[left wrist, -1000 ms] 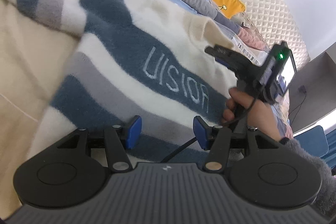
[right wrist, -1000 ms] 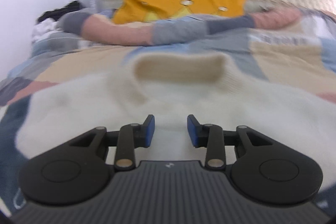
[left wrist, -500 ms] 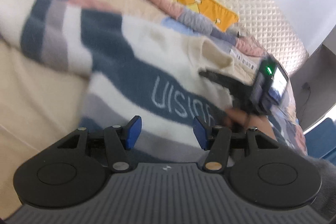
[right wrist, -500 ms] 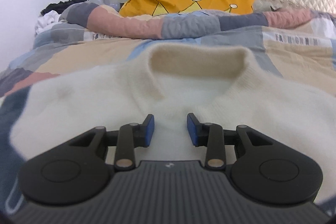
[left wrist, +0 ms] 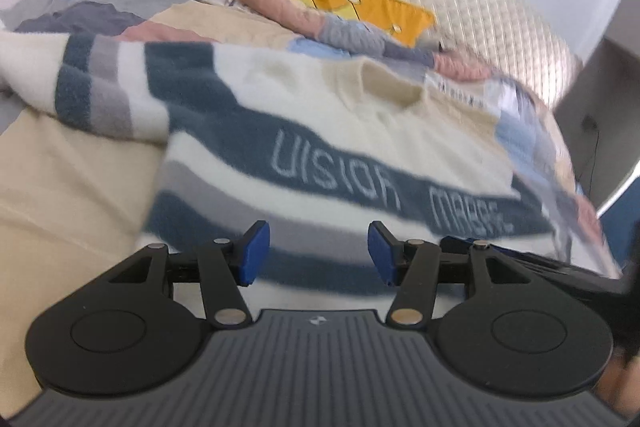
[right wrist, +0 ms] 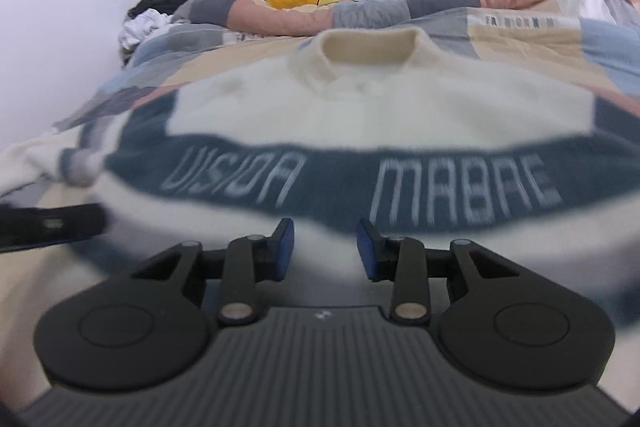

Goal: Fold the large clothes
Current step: 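Hold both open tools above the flattened cream sweater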

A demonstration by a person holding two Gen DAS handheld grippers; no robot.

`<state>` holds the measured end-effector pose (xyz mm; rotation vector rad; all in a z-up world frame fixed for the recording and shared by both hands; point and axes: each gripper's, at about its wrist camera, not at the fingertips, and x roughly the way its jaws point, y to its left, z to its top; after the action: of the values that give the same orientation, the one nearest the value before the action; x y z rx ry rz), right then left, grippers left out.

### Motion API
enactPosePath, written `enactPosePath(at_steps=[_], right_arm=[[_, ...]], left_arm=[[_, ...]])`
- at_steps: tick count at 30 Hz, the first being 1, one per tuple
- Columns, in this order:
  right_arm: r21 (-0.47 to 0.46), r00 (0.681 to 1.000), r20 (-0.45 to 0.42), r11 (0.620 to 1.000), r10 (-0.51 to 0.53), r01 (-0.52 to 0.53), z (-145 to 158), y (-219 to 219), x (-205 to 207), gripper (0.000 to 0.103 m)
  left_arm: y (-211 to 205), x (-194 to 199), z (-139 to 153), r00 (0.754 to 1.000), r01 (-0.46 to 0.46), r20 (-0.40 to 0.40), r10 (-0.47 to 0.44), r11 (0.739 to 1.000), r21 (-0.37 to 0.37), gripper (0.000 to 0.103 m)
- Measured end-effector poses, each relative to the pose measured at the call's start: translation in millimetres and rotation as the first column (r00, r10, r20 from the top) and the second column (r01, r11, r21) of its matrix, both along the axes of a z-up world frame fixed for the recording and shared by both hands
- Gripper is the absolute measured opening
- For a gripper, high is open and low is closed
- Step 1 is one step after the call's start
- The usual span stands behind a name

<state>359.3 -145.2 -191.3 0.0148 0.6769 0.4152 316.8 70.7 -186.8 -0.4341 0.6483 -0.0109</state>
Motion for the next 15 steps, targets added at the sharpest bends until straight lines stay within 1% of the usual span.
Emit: enactPosePath(at_steps=[3,6,7,11,15], right_arm=[[0.032,1.000,0.004,0.999,-0.002,0.002,12.8,-15.4,-37.6,0.037],[0.050,1.000,0.016,0.999,-0.016,0.016,27.2,-32.5,-71.9,0.037],[0.049,1.000,0.021,0.999,-0.016,0.015,30.8,-36.7,-80.1,0.037],[0.008,0.999,0.045,1.000,-0.005,0.005,47.4,-46.9,-112.9,0.037],[0.002,0.999,0.050,1.000,0.019,-0.019,60.3,-57.6,-137.3,0.037]], left_arm=[[-15.0,-15.7,7.1,1.000,0.013,0.005,-0.013,1.000,0.022,0.060],[-28.7,-34.5,15.8,0.999,0.031,0.010,-0.032,0.999,0.023,0.060],[-34.3,-41.8,19.0,0.999,0.041,0.017,-0.042,0.999,0.032,0.060],[-60.2,-70.6,29.9,0.995,0.076,0.056,-0.084,0.988,0.135,0.060],[-73.7,-89.3,29.5,0.993,0.107,0.034,-0.113,0.983,0.148,0.060]])
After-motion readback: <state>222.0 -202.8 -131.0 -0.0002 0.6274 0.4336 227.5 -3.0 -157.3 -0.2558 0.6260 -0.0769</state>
